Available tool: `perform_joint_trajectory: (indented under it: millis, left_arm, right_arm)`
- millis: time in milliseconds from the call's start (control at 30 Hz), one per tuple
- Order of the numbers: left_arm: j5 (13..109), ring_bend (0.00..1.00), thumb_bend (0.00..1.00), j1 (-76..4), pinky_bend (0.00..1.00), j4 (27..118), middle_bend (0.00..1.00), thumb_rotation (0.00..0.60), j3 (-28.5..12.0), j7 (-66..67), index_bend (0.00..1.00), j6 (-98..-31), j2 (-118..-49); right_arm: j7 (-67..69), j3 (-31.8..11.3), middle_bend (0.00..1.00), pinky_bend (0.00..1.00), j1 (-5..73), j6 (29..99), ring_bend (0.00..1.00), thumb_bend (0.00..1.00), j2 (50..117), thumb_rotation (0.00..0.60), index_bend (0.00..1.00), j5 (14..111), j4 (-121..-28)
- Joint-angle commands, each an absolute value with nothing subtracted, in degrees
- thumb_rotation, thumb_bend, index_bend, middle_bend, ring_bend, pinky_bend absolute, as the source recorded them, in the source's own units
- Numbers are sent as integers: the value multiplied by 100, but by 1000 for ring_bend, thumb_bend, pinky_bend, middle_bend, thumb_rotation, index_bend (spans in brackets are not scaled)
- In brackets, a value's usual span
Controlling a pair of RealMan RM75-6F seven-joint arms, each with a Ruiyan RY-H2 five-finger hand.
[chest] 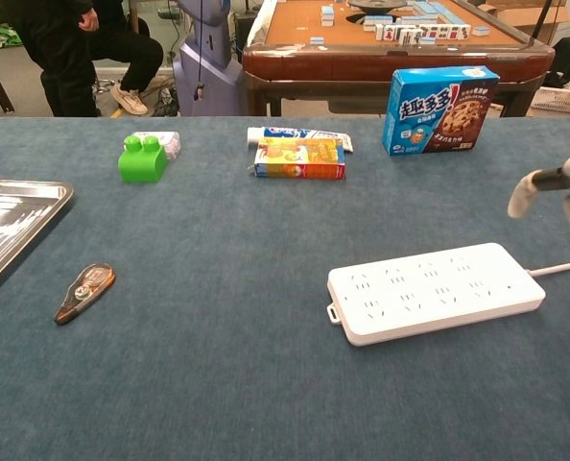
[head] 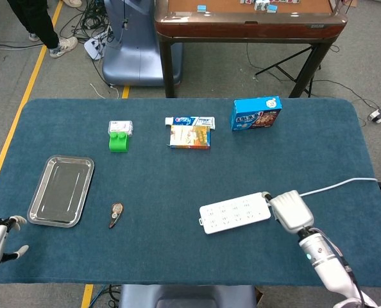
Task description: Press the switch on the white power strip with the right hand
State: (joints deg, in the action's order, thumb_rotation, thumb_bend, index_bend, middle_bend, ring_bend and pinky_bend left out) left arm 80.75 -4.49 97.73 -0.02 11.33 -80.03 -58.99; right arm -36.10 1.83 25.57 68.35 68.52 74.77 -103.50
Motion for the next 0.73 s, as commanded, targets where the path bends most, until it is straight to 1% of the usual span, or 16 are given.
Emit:
perform_joint_trajectory:
  millis: [33, 67, 100, 200, 267, 333, 467, 567, 733]
  left_arm:
    - [8112, 403, 147, -449, 628, 9776, 474, 600, 10, 1153, 471, -8018, -5918]
    - [8138, 404, 147, -447, 628, 9772, 474, 600, 14, 1158, 472, -8034, -5930]
    - [8163, 404, 147, -444, 628, 9765, 474, 600, 17, 1160, 472, -8052, -5940]
    - [8261, 403, 147, -429, 628, 9729, 474, 600, 17, 1129, 474, -8140, -5986]
    - [8348, 402, 147, -414, 628, 9690, 474, 600, 23, 1095, 474, -8212, -6019]
    - [8404, 402, 147, -402, 628, 9670, 474, 600, 35, 1087, 476, -8252, -6036]
    - [8451, 402, 147, -389, 628, 9686, 474, 600, 53, 1098, 484, -8276, -6040]
    - [8459, 403, 147, -393, 628, 9693, 474, 600, 57, 1121, 487, -8267, -6044]
    - [8484, 405, 147, -388, 628, 9707, 474, 600, 58, 1210, 496, -8293, -6076]
  right_arm:
    - [-3723, 229, 599, 924, 2193, 7440, 723, 421, 6687, 600, 300, 7691, -10284]
    - [-3747, 230, 532, 820, 2062, 7629, 626, 275, 6684, 600, 300, 7668, -10237]
    - [-3727, 219, 475, 714, 1965, 7768, 541, 193, 6691, 600, 300, 7642, -10199]
    - [-3509, 199, 354, 471, 1698, 8107, 371, 100, 6704, 600, 300, 7624, -10056]
    - [-3227, 191, 314, 387, 1513, 8330, 314, 87, 6703, 600, 300, 7679, -9931]
    - [-2992, 173, 301, 351, 1338, 8548, 290, 87, 6720, 600, 300, 7730, -9803]
    - [-2616, 155, 298, 348, 1059, 8850, 286, 87, 6774, 600, 300, 7813, -9593]
    - [-2380, 115, 298, 348, 938, 8904, 286, 87, 6697, 600, 300, 7798, -9573]
    - [-2027, 47, 298, 348, 842, 9021, 286, 93, 6537, 600, 300, 8036, -9589]
